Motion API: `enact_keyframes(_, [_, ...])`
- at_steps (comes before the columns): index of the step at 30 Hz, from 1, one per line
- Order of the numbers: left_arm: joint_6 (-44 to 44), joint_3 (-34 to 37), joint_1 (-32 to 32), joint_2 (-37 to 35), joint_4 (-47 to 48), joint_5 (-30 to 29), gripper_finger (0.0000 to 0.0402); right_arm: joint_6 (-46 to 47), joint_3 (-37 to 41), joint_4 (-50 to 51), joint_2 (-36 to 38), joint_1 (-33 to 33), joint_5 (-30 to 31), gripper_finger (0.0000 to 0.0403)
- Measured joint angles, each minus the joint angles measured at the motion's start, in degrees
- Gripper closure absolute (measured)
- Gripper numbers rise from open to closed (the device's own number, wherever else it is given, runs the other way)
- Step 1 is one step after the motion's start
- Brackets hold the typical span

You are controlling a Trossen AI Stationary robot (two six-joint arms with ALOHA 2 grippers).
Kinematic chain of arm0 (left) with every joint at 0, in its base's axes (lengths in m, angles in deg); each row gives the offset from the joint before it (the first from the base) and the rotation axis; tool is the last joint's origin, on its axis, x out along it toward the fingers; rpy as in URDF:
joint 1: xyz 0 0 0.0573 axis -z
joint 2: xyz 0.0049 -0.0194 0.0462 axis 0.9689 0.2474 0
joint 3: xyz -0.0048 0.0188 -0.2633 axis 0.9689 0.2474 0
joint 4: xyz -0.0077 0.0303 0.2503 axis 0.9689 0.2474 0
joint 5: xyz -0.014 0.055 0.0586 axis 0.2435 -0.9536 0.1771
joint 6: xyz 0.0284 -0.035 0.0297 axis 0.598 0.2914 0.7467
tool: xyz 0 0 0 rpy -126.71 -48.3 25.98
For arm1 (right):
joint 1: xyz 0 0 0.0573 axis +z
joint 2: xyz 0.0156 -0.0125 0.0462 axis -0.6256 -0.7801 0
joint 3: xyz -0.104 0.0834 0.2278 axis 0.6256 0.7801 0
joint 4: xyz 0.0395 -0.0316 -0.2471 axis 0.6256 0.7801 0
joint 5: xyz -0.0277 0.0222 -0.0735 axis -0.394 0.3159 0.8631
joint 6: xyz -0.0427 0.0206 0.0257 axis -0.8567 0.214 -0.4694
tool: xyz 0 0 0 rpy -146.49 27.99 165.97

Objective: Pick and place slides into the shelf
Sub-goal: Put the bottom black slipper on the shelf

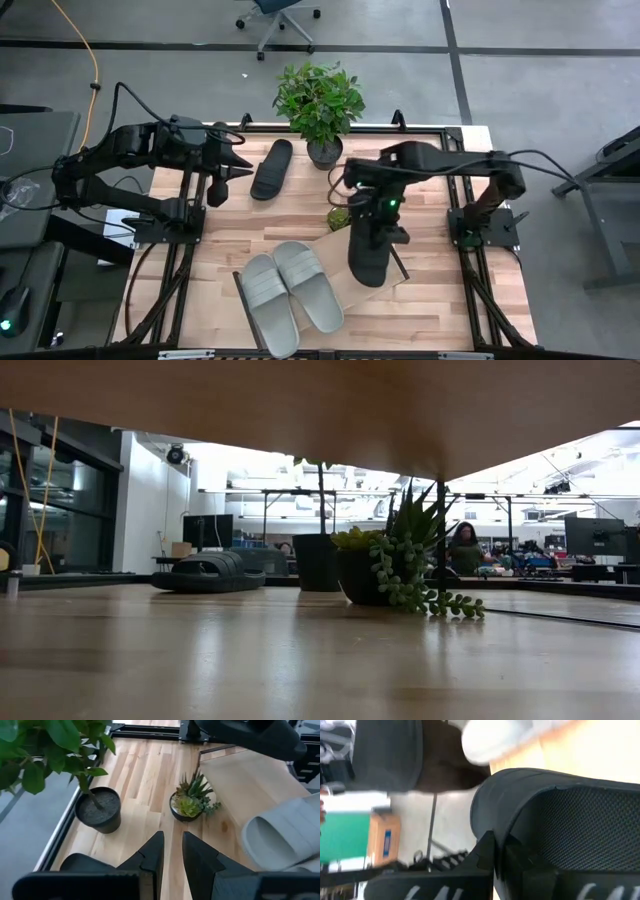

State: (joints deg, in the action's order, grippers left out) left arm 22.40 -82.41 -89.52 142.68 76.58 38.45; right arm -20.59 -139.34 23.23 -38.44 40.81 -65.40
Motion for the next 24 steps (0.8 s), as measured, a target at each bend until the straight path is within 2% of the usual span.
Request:
enact_keyframes(5, [0.1, 0.0, 0.0, 0.0, 0.0, -1.3, 0.0344, -6.5, 0.0, 3.3, -3.1, 0.0, -0.7, 0.0403])
enact_keyframes(8, [0.1, 0.0, 0.0, 0.0, 0.1, -1.4, 0.0344, -8.6, 0.0, 3.2, -4.7, 0.0, -3.5, 0.0403])
enact_keyframes(14, [0.1, 0.0, 0.0, 0.0, 0.1, -2.7, 0.0344, -12.3, 0.0, 2.2, -6.9, 0.7, -4.9, 0.0403])
enact_keyframes(24, [-3.1, 0.0, 0.0, 0.3, 0.0, -6.0, 0.0344, -17.3, 0.0, 1.2, -10.0, 3.7, -4.8, 0.0403])
